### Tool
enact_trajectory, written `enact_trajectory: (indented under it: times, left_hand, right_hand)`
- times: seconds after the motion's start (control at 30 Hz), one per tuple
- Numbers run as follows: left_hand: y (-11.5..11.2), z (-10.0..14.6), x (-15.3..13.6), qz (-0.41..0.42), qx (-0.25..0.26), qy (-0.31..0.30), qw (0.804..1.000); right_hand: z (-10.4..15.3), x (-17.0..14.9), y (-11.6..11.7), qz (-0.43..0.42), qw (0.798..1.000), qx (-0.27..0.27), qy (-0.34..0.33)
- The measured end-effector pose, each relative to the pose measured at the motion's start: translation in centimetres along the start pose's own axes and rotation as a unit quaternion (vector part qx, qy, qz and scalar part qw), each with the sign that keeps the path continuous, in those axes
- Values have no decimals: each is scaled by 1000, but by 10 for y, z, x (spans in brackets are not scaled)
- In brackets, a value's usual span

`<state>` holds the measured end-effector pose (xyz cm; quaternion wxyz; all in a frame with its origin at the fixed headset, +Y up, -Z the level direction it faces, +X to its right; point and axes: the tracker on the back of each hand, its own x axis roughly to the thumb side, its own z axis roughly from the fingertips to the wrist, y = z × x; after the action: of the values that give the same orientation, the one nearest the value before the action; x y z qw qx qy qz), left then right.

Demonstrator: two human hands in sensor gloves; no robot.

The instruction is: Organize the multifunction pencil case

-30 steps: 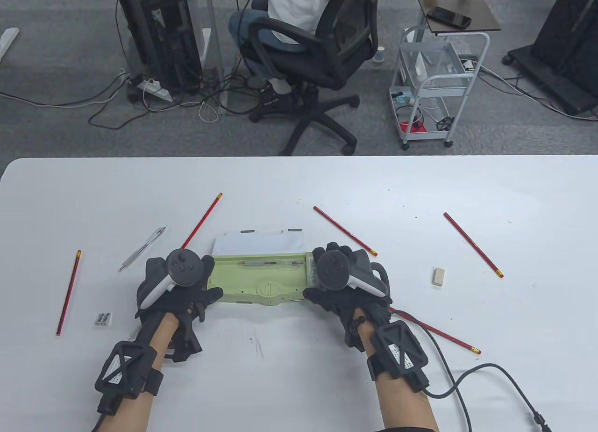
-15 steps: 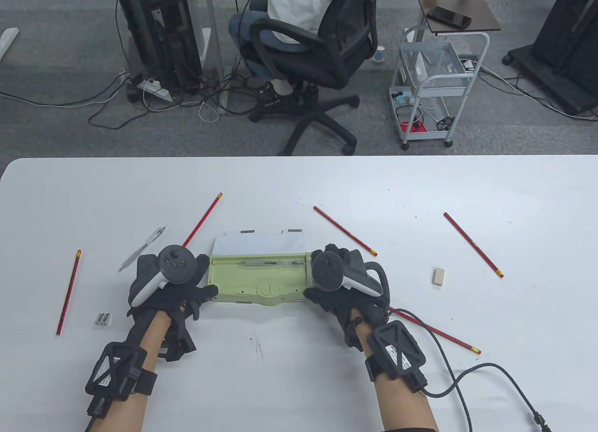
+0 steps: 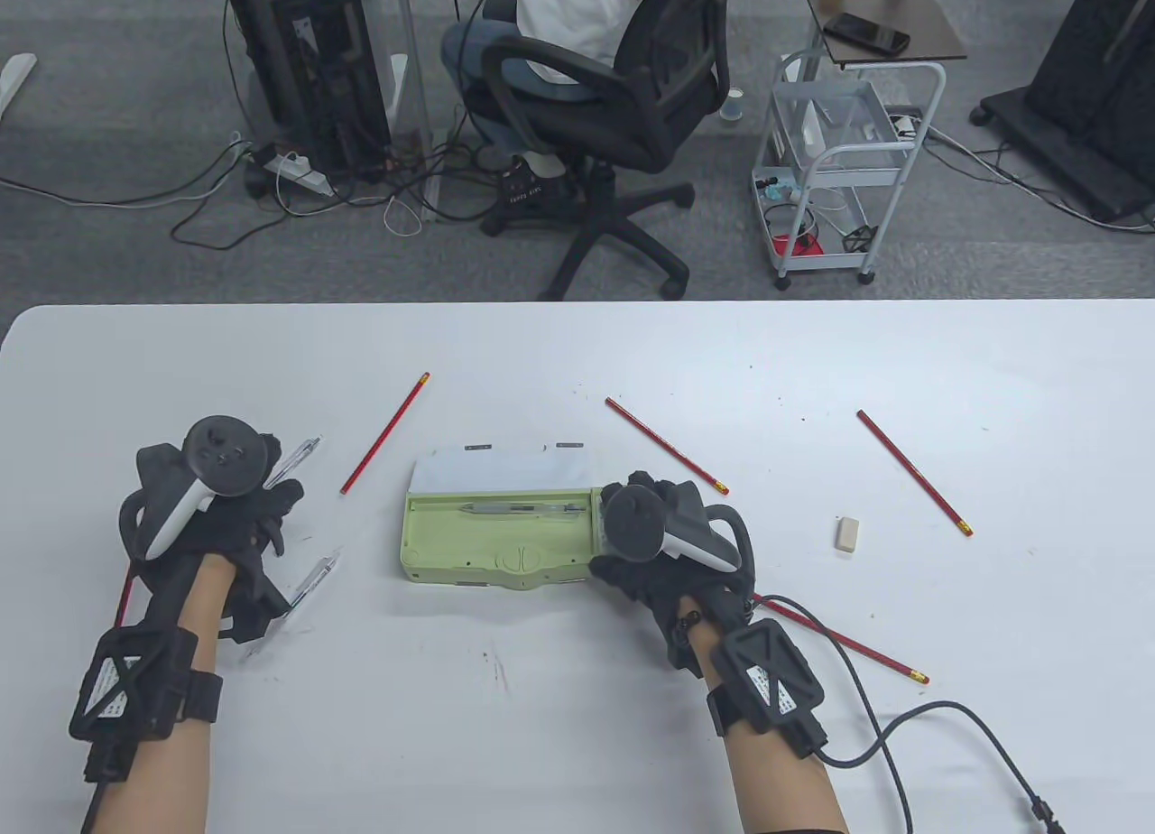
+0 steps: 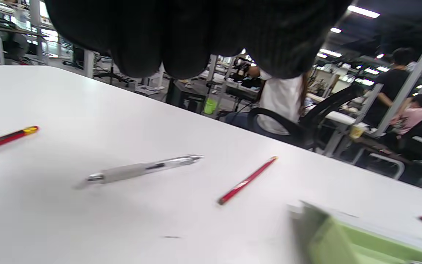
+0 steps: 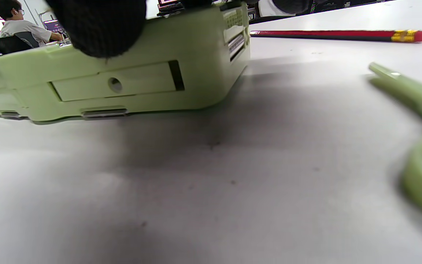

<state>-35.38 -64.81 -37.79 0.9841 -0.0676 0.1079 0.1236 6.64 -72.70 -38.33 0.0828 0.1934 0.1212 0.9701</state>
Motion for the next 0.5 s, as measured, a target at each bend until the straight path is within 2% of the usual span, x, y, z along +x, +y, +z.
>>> enact_trajectory:
  times: [0.23,0.37,0.5]
  left_hand:
    - [-14,-36,-18,-53,-32,67,996]
    - [-23,-55,-26,-34,-37,82,995]
    - [-38,-73,-30,-85,-61,97,990]
  right_hand:
    - [0,-1,-1,-2,1000,0,0]
    - [0,-1,-1,-2,1000,0,1]
    - [0,-1,-2,2,1000,-1,4]
